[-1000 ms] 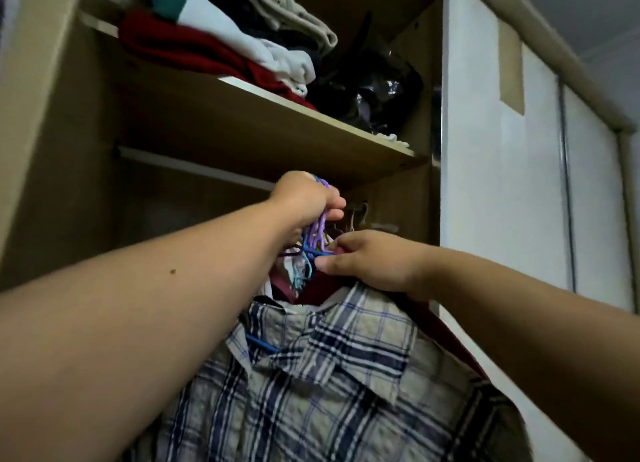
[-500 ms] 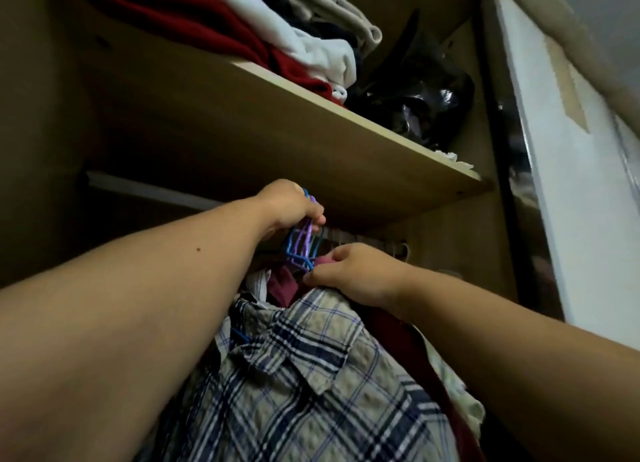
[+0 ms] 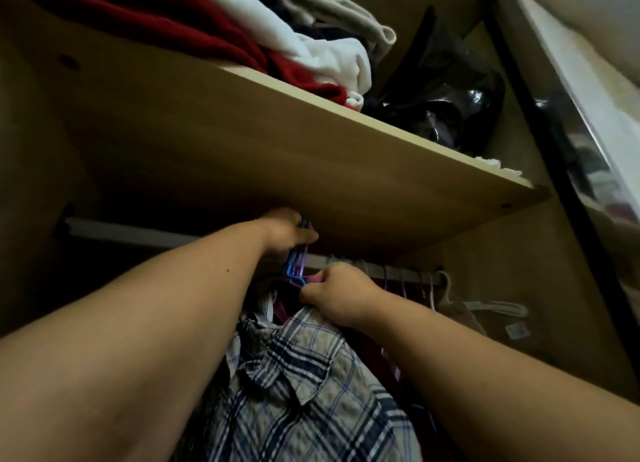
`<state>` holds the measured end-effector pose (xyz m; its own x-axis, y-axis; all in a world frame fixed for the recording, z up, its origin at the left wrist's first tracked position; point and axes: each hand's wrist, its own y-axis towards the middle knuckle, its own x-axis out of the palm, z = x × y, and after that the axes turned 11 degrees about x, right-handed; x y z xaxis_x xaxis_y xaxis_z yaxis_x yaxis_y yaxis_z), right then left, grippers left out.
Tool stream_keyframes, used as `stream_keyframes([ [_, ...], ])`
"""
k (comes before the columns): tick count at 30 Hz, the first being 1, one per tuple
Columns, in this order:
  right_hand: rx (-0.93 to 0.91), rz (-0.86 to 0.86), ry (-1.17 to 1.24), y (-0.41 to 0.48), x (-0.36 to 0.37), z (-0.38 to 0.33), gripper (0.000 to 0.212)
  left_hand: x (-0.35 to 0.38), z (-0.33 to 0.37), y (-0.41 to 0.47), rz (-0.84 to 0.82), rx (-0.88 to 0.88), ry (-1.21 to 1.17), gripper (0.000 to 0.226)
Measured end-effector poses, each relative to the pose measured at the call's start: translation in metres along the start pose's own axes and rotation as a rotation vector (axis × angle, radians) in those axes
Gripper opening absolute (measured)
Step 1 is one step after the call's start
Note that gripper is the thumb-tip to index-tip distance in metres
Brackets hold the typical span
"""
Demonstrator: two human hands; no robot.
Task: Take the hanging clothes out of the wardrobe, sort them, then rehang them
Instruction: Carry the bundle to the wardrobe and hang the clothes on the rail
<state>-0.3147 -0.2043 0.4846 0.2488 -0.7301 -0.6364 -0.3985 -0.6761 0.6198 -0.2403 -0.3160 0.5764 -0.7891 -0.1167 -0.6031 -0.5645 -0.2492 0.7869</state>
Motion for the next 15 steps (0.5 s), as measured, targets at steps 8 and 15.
stream_keyframes([
  [8, -0.008, -0.107, 0.020, 0.018, 0.031, -0.006, 0.014, -0.010, -0.030, -0.007, -0.118, -0.101, 0.332, 0.033],
  [15, 0.011, -0.092, 0.118, 0.013, 0.048, -0.002, 0.049, -0.021, -0.039, -0.024, -0.111, -0.159, 0.544, 0.039],
])
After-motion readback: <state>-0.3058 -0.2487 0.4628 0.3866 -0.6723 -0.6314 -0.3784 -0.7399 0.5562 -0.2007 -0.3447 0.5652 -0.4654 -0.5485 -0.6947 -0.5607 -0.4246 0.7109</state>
